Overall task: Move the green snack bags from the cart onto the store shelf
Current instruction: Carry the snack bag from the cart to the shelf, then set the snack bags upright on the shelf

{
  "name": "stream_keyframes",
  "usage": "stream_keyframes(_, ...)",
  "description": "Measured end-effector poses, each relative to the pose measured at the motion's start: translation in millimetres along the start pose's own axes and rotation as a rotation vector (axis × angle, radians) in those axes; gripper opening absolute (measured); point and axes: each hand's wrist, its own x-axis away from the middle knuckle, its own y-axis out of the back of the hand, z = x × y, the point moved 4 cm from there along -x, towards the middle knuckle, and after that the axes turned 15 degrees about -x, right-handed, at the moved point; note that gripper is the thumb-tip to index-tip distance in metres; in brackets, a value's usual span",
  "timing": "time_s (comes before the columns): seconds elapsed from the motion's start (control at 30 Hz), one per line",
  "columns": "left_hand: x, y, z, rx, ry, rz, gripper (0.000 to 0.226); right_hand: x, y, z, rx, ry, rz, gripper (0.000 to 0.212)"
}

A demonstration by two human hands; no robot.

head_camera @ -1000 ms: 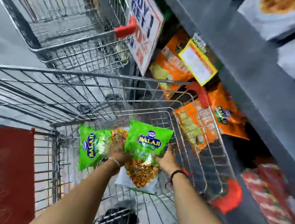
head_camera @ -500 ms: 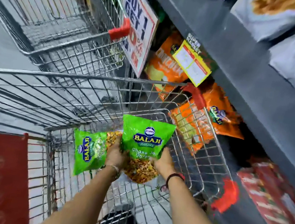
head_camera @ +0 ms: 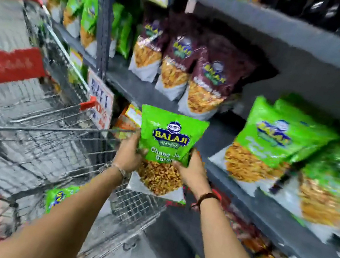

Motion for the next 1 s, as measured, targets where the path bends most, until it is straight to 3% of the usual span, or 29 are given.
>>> stream_keyframes(0.27,46.6,-48.7,-178.0,0.065,-0.413,0.158,0.043,80.9,189.9,9.5,0.081,0.072,-0.26,0.059)
stream_keyframes(0.4,50.8,-89.5,-244.7,0.066,-0.491,0.229,0.045,102.6,258.3,-9.5,0.051,0.008,-0.438,0.058)
stream_keyframes(0.47,47.2,-111.2,-270.1,0.021,-0.509,0.256,0.049,105.4,283.2,-19.4,0.068,-0.043,-0.528,0.067)
stream_keyframes(0.63,33.4,-164.0,-302.0,-0.052,-0.492,0.302,0.054,97.0,314.9,-48.1,0.077,-0.161,-0.685,0.069)
stream_keyframes(0.8,28.2,-202.2,-292.7,-0.229,-0.456,0.287,0.052,85.5,309.3,-85.6,0.004,-0.282,-0.687,0.067)
stream_keyframes(0.93,33.6,-185.4,-293.1,-0.166,-0.674,0.106,0.052,94.8,301.2,-74.8,0.044,-0.133,-0.913,0.073)
stream_keyframes(1.0,35.8,-168.3,-282.1,-0.243,-0.793,0.009,0.054,104.0,289.2,-60.7,0.2,-0.043,-1.027,0.077)
